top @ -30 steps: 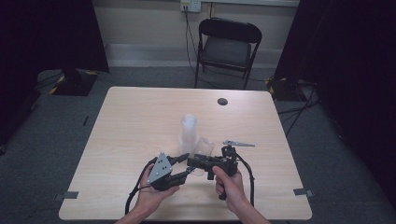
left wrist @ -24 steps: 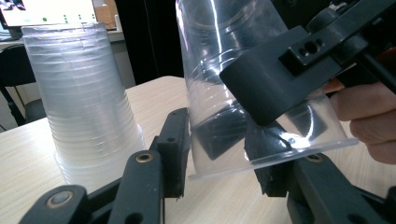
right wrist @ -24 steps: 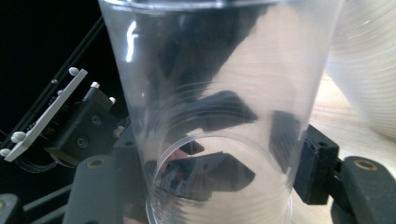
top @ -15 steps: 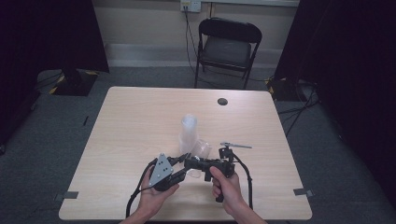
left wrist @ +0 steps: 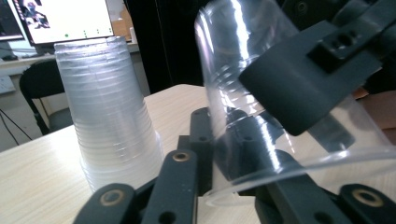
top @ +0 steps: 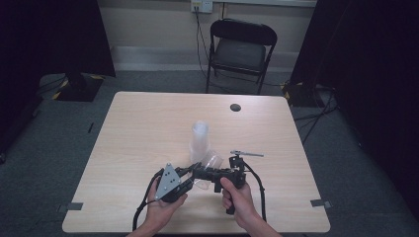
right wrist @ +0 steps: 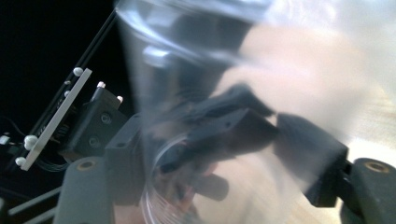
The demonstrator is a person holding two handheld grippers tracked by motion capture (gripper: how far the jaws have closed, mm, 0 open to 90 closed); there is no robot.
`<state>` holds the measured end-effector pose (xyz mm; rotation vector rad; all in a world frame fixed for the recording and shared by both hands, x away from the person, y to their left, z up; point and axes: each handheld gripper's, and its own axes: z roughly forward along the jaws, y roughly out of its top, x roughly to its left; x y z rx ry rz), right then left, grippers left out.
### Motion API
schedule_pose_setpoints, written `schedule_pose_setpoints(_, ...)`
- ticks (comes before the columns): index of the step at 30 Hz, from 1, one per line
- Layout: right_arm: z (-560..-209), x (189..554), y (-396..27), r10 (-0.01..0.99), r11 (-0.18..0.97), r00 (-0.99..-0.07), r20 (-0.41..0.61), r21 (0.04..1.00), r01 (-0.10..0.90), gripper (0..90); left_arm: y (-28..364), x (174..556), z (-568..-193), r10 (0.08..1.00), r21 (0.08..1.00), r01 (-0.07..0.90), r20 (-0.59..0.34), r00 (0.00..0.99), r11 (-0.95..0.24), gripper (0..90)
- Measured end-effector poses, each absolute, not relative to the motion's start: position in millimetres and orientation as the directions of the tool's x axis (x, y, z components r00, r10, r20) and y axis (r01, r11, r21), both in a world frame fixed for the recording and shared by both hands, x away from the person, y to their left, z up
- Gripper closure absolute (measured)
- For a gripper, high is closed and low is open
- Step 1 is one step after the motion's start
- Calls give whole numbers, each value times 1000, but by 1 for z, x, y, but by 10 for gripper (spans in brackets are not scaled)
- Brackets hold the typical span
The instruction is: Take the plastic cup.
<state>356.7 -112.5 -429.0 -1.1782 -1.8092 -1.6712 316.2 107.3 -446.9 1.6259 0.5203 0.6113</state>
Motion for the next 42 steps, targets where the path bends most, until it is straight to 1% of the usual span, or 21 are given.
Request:
schedule_pose_setpoints(3, -429, 357, -113, 332, -75, -574, 749, 627, 775, 240, 109, 318, -447, 646, 990, -1, 90, 758, -138, 848)
schedule_pose_setpoints(14, -429, 359, -117, 361, -66, -592, 720, 653, 754, 141, 109, 319, -447, 632, 993, 50, 31, 774, -110, 860)
schedule_pose_setpoints(22, -420, 359, -123, 406, -70, -647, 646, 727, 683, 136, 116, 322, -449, 628, 994, 83, -16, 778, -78, 856)
schedule_pose_setpoints(33, -417, 362, -132, 435, -70, -666, 606, 760, 646, 140, 121, 325, -450, 594, 985, 156, -87, 800, -67, 860)
schedule_pose_setpoints(42, -414, 363, -137, 475, -43, -689, 547, 797, 603, 143, 125, 326, -447, 576, 966, 233, -129, 807, -110, 861)
